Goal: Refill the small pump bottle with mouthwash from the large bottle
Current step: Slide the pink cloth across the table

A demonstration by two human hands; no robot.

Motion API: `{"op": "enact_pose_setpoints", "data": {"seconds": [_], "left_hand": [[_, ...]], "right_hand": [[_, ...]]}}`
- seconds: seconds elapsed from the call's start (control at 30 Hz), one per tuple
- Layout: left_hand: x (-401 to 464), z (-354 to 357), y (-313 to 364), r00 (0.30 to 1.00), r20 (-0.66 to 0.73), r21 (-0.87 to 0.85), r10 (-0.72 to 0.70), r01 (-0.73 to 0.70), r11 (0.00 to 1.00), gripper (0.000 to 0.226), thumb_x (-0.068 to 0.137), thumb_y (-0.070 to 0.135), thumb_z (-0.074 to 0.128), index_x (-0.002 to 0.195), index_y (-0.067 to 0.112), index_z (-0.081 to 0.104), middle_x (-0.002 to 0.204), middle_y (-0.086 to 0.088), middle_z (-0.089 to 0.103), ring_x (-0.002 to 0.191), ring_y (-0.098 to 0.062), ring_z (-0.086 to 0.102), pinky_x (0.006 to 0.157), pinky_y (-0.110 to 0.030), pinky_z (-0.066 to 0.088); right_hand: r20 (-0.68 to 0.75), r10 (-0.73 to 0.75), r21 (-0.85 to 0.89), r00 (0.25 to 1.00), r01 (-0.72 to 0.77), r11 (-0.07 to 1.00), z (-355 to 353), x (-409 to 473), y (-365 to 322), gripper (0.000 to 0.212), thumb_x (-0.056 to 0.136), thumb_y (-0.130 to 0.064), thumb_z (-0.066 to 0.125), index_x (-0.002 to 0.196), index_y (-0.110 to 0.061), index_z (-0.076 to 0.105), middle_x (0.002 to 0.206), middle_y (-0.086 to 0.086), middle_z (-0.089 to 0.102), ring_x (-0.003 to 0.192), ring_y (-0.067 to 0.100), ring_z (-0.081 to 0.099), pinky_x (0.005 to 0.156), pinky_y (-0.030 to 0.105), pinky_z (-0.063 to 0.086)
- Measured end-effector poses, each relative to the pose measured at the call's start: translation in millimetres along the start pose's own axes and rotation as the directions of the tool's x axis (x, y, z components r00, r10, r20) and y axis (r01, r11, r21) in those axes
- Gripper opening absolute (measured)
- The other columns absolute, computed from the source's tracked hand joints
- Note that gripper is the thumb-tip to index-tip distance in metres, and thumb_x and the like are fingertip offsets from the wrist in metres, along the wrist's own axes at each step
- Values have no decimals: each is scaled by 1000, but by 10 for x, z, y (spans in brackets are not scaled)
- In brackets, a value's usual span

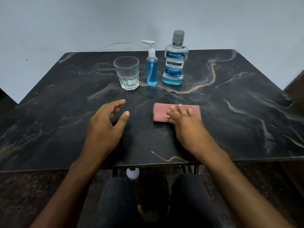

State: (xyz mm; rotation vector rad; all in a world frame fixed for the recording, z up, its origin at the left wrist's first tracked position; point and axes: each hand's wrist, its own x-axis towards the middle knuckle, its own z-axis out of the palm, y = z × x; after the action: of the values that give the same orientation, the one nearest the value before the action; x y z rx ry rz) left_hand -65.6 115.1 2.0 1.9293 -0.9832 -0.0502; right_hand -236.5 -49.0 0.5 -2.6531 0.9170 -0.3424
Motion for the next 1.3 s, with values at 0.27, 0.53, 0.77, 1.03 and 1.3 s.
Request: {"op": "enact_pose_setpoints", "data": {"seconds": [0.27, 0.53, 0.77, 1.03, 1.3], "left_hand": [[-212, 18, 72, 999, -38, 3, 28, -28, 1000, 28, 97, 26, 65, 125, 24, 70, 125, 12, 67, 112, 7, 59, 88, 3, 38], [-399, -133, -27, 997, -76, -18, -34, 33, 999, 31, 96, 26, 67, 126, 31, 68, 124, 17, 65, 112, 1, 62, 89, -7, 41], [-315, -228, 2, 993, -118, 4, -11, 11, 1000, 31, 95, 23, 68, 126, 27, 68, 123, 13, 66, 112, -5, 62, 93, -12, 42], [-58, -210, -69, 986, -63, 14, -156, 157, 987, 36, 97, 26, 68, 132, 24, 65, 128, 2, 64, 111, -12, 63, 95, -28, 50], [-32, -292, -63, 983, -140, -77, -117, 107, 991, 34, 102, 46, 54, 128, 27, 65, 126, 9, 64, 98, 18, 57, 73, 7, 37]], "right_hand": [[171, -394, 126, 903, 377, 918, 177, -178, -483, 43, 105, -15, 44, 147, -19, 45, 160, -1, 32, 152, 15, 16, 123, 26, 2], [-14, 35, -78, 999, -36, 996, 57, -247, -30, 52, 103, -6, 38, 153, -20, 34, 165, 3, 20, 153, 22, 9, 123, 33, 0], [250, -500, 112, 829, 488, 865, 295, -319, -738, 53, 95, -1, 54, 147, -13, 46, 159, 4, 35, 150, 21, 22, 124, 32, 11], [64, -22, -2, 998, 22, 1000, 75, 628, -177, 30, 100, -7, 46, 123, -13, 64, 132, 13, 60, 127, 32, 49, 108, 36, 36], [166, -502, 64, 849, 498, 865, 356, -97, -841, 41, 102, -12, 47, 144, -15, 50, 155, 10, 41, 144, 33, 32, 118, 41, 24]]}}
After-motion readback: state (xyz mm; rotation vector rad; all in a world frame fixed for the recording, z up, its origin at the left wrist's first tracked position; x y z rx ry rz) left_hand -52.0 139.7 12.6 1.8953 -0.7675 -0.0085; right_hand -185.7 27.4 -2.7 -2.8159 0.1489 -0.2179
